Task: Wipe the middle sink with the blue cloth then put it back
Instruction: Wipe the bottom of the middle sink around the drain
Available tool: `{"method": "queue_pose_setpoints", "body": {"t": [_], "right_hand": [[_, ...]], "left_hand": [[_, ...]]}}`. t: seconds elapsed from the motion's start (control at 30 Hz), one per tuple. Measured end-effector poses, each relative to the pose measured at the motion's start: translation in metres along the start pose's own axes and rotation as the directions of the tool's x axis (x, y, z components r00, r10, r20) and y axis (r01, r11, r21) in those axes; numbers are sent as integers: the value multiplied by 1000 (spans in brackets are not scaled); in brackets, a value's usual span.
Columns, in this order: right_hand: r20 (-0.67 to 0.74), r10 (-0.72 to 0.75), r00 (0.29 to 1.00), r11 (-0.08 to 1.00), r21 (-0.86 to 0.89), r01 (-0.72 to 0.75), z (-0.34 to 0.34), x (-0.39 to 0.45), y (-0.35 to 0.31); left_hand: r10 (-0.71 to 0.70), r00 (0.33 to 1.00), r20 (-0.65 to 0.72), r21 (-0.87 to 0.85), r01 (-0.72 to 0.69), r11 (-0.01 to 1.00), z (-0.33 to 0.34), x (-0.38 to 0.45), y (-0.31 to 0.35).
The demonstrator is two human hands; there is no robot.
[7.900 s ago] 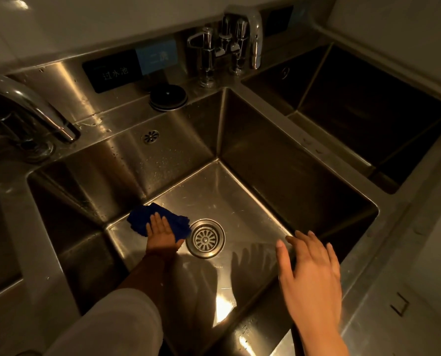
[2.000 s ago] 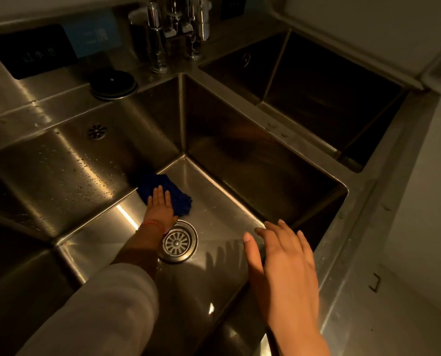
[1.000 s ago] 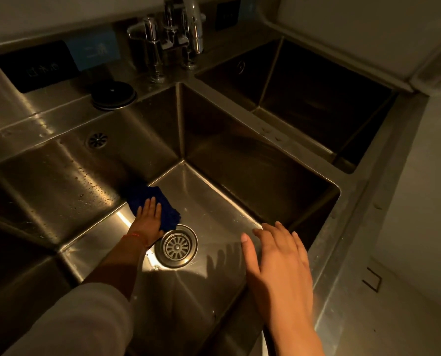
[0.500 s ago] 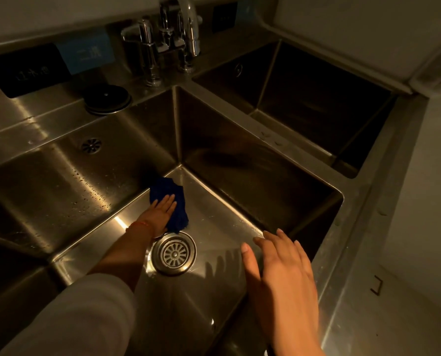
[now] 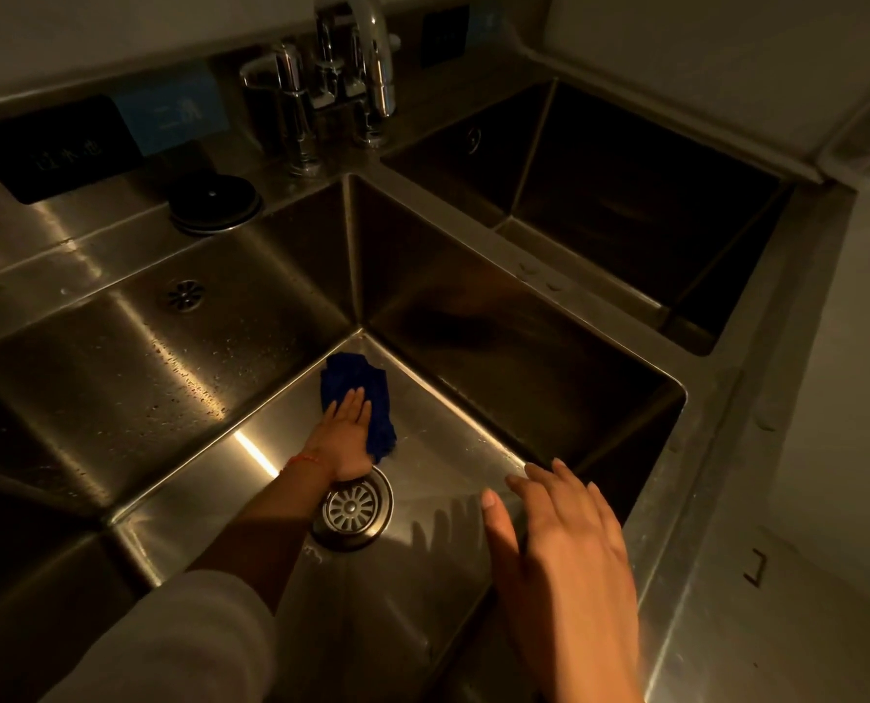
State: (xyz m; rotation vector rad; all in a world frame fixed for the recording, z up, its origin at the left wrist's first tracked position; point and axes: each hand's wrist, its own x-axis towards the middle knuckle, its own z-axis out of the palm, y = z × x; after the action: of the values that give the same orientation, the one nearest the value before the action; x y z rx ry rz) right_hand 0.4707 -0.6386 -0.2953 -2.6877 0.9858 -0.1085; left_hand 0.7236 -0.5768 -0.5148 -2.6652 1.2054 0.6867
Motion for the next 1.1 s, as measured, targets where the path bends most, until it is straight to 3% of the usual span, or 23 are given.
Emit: {"method": "queue_pose_setpoints", "body": {"t": [0.17,0.3,0.37,0.53,0.83,0.97,1.1], "right_hand": [[17,-13,1000,1000,-4,13,-3,0,-2],[-11,23,1000,999,-33,-24,-6,-1,-4],[-93,18,996,998,-59,-24,-6,-2,-5],[-67,26,997,999,-40,-28,-6,-3,-5],[-106,18,994,998,-62,-25,-4,-4,-5],[-71,54,996,997,-52,-58,-4,-3,-5],[-51,43,998,998,-45,-45,-6,-4,-6]], "left_hand": [[-194,978,-74,-156,181,971,4,3,30],[-295,952,-81,-99,287,953,5,8,38],[-284,955,-80,-62,279,958,7,10,38],[-220,973,-76,7,221,975,10,9,31],[31,1000,-7,147,-29,989,5,17,5],[76,997,5,128,-76,989,2,16,0],[-1,999,-42,-10,1,1000,0,13,12]]}}
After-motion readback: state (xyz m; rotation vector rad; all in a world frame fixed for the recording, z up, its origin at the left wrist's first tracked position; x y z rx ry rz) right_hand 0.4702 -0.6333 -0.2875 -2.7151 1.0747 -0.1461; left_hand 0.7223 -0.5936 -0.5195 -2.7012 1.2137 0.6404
